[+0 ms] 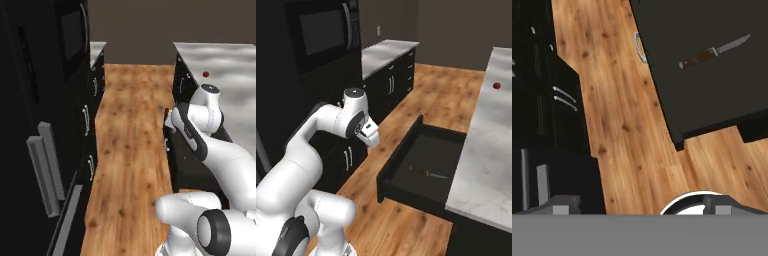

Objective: Open the drawer on the right and place the cutting tools on the cutting board.

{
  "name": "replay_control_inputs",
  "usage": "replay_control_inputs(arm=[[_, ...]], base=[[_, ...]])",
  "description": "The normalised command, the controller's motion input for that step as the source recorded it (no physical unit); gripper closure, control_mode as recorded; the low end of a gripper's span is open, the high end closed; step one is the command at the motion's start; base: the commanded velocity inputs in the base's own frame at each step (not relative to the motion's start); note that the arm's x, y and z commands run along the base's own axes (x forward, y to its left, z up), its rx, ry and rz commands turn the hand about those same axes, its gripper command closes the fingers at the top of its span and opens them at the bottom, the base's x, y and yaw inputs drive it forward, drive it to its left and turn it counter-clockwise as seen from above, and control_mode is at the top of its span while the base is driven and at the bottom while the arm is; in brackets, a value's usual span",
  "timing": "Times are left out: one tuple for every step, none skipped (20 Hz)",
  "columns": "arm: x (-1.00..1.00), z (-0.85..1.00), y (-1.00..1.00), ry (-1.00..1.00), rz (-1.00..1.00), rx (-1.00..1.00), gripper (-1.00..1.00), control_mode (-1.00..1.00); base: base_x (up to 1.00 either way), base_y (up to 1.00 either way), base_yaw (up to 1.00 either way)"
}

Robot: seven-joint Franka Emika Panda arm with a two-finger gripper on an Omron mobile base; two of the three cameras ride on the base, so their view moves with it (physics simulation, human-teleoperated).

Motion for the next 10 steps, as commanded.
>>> replay_control_inputs(arm=[[0.0,0.0,0.0,0.0,0.0,0.0,-1.0,1.0],[0.0,0.0,0.0,0.0,0.0,0.0,-1.0,1.0],[0.0,0.0,0.0,0.0,0.0,0.0,-1.0,1.0],[0.0,0.0,0.0,0.0,0.0,0.0,-1.0,1.0],[0.0,0.0,0.0,0.0,0.0,0.0,-1.0,1.0],[0.0,0.0,0.0,0.0,0.0,0.0,-1.0,1.0],[0.0,0.0,0.0,0.0,0.0,0.0,-1.0,1.0],[0.0,0.0,0.0,0.0,0.0,0.0,-1.0,1.0],[0.0,0.0,0.0,0.0,0.0,0.0,-1.0,1.0],[0.0,0.0,0.0,0.0,0.0,0.0,-1.0,1.0]], base=[[0.4,1.0,0.0],[0.41,1.0,-0.01],[0.41,1.0,-0.01],[0.46,1.0,-0.01],[0.58,1.0,-0.03],[0.81,1.0,-0.07],[1.0,1.0,-0.11],[1.0,1.0,-0.13],[1.0,1.0,-0.15],[1.0,1.0,-0.16]])
